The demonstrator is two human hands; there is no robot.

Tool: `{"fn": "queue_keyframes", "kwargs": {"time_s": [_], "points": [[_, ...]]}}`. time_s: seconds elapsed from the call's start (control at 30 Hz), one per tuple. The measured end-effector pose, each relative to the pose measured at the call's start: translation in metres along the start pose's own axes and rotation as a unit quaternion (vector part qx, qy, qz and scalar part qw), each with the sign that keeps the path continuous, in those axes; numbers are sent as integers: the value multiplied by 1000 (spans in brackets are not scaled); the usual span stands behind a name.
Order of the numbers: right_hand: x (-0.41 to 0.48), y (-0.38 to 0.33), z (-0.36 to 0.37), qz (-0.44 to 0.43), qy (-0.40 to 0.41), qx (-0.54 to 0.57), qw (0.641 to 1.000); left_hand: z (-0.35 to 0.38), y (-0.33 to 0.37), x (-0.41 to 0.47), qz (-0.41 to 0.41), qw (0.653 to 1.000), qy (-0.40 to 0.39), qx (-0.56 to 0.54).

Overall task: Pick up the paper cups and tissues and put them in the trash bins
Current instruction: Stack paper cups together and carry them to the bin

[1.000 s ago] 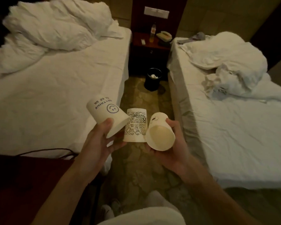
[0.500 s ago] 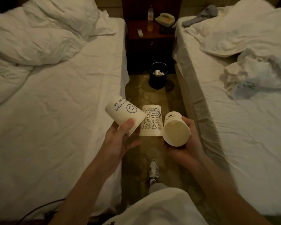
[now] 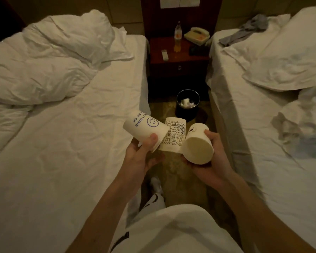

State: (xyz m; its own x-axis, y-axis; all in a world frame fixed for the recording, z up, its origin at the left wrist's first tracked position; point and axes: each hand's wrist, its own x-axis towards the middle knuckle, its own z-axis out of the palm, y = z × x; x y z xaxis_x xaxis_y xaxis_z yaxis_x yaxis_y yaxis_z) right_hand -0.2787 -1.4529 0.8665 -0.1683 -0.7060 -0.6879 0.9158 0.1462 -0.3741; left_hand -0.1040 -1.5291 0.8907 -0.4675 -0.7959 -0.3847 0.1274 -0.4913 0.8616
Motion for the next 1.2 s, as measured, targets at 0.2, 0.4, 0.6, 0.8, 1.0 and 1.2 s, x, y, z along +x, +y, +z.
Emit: {"fn": "queue_keyframes", "kwargs": {"time_s": [0.2,0.4,0.6,0.8,1.0,1.2], "points": [[88,-58,36,-5,48,45,998,8,19,135,-75,997,-20,-1],[164,-119,66,-17,95,110,989,22,47,264,-159,983,-69,55],[238,-176,70,-8,137,173,975,55,53,376,-208,967,-105,104],[334,-248,44,40,172,200,964,103,25,490,-273,955,-56,99],[459,-308,23,90,194,175,961,137,-21,616,-309,941,37,132],[561,-339,-8,101,197,127,967,134,-87,726,-378,905,67,182]]}}
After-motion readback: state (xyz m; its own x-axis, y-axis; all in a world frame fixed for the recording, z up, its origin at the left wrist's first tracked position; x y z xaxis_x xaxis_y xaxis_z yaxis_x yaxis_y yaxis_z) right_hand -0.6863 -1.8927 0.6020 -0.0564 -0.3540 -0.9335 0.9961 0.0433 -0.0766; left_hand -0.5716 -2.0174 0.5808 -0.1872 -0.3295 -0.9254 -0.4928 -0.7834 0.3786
